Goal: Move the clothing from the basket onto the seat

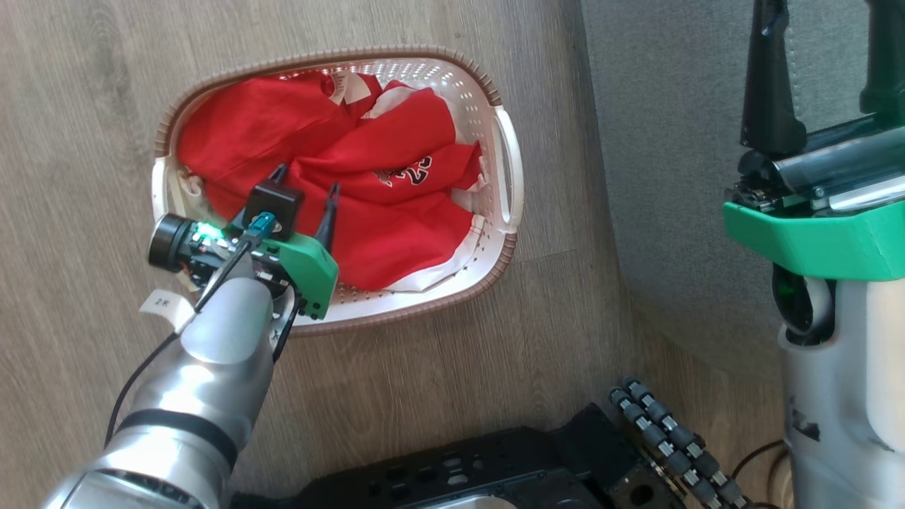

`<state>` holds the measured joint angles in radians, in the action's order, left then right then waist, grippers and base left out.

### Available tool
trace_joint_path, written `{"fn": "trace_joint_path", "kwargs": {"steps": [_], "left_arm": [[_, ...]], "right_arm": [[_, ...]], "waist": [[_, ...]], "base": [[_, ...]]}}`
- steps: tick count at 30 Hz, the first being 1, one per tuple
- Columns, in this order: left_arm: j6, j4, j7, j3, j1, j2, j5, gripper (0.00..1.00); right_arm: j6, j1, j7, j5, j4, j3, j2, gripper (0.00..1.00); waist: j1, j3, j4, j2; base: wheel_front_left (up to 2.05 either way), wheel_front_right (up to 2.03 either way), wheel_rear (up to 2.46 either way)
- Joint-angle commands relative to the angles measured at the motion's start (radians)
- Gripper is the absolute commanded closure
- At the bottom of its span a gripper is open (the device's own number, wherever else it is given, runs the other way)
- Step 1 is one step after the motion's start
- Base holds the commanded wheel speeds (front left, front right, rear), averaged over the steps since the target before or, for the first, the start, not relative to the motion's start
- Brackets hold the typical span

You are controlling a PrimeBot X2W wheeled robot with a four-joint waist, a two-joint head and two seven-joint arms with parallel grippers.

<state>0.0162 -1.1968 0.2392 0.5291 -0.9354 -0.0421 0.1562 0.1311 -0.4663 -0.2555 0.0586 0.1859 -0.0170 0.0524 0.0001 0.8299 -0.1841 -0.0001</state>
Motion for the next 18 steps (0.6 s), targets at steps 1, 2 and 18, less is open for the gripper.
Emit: {"fn": "trace_joint_path", "kwargs": {"steps": [1,2,18], "left_arm": [[0.009,0.002,0.009,-0.02,0.018,-0.023,0.005,0.0],[0.011,-0.004,0.01,-0.021,0.016,-0.023,0.008,0.0],[-0.023,-0.066,0.004,0.02,0.009,-0.018,0.016,1.0]], "right_arm": [[0.0,0.016,-0.006,0.006,0.037,-0.021,-0.002,0.0],[0.0,0.017,-0.006,0.007,0.037,-0.023,-0.002,0.0],[0.0,0.013,-0.006,0.015,0.037,-0.032,-0.002,0.0]], "waist": [[-0.0001,0.002,-0.001,0.0001],[-0.0001,0.003,-0.002,0.0001],[-0.0001,0.011,-0.024,0.0001]], "base": [[0.0,0.0,0.0],[0.0,0.0,0.0],[0.0,0.0,0.0]]}}
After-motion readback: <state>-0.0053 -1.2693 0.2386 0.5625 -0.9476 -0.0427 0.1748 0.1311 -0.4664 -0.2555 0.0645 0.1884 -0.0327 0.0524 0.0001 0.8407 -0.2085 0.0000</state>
